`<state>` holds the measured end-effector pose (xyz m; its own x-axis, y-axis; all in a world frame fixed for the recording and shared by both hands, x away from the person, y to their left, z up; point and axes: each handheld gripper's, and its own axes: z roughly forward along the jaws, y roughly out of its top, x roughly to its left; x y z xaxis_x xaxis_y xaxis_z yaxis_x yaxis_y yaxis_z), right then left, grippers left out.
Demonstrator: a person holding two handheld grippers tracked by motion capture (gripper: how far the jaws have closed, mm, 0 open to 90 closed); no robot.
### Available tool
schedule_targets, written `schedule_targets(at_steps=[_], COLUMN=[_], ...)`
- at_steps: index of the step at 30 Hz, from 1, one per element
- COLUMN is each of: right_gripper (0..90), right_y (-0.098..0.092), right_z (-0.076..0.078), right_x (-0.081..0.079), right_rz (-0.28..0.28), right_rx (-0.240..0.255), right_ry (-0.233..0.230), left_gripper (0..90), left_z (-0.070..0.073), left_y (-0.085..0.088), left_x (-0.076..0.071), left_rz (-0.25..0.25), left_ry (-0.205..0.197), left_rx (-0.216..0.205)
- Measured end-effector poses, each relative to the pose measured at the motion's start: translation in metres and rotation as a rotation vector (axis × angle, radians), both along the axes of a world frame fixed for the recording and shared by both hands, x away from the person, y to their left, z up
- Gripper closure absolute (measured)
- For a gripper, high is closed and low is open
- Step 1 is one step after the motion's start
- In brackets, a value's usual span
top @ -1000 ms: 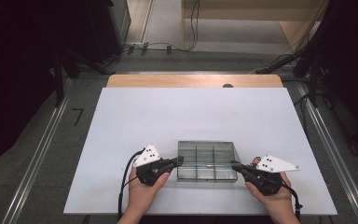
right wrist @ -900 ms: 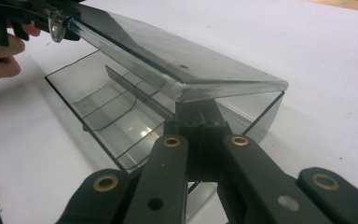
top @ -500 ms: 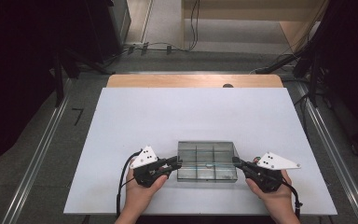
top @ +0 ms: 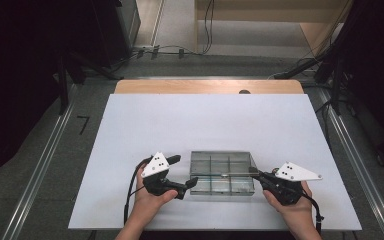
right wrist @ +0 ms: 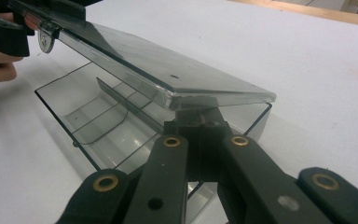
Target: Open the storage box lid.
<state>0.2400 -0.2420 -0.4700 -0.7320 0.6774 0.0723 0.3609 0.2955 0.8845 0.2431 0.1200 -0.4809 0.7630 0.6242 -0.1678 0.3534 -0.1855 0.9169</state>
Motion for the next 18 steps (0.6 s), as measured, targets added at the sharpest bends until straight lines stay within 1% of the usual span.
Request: schedule_targets(at_steps=[2, 4, 9, 10, 13, 15, 18], right_gripper=[88.6, 88.6, 88.6, 88.6, 88.6, 88.6, 88.6], right_y=[0.0, 0.0, -0.001, -0.001, -0.001, -0.001, -0.002], right_z=[0.0, 0.0, 0.002, 0.002, 0.003, 0.004, 0.005], right_x=[0.0, 0.0, 0.001, 0.001, 0.002, 0.003, 0.004], right_rz=[-0.001, -0.002, -0.002, -0.002, -0.004, -0.004, -0.007], right_rx=[0.001, 0.003, 0.009, 0.01, 0.014, 0.015, 0.019], right_ry=[0.0, 0.0, -0.002, -0.004, -0.005, -0.007, -0.012], left_gripper=[3.1, 4.6, 17.0, 19.6, 28.0, 34.1, 38.8], left_z=[0.001, 0.001, 0.002, 0.003, 0.005, 0.005, 0.005], left_y=[-0.001, -0.002, -0.006, -0.007, -0.009, -0.009, -0.008], left_x=[0.003, 0.006, 0.012, 0.012, 0.015, 0.016, 0.017], left_rz=[0.001, 0.003, -0.019, -0.025, -0.023, -0.029, -0.03], left_ry=[-0.003, -0.01, -0.032, -0.036, -0.052, -0.053, -0.064], left_rx=[0.005, -0.002, -0.007, -0.014, -0.021, -0.027, -0.026])
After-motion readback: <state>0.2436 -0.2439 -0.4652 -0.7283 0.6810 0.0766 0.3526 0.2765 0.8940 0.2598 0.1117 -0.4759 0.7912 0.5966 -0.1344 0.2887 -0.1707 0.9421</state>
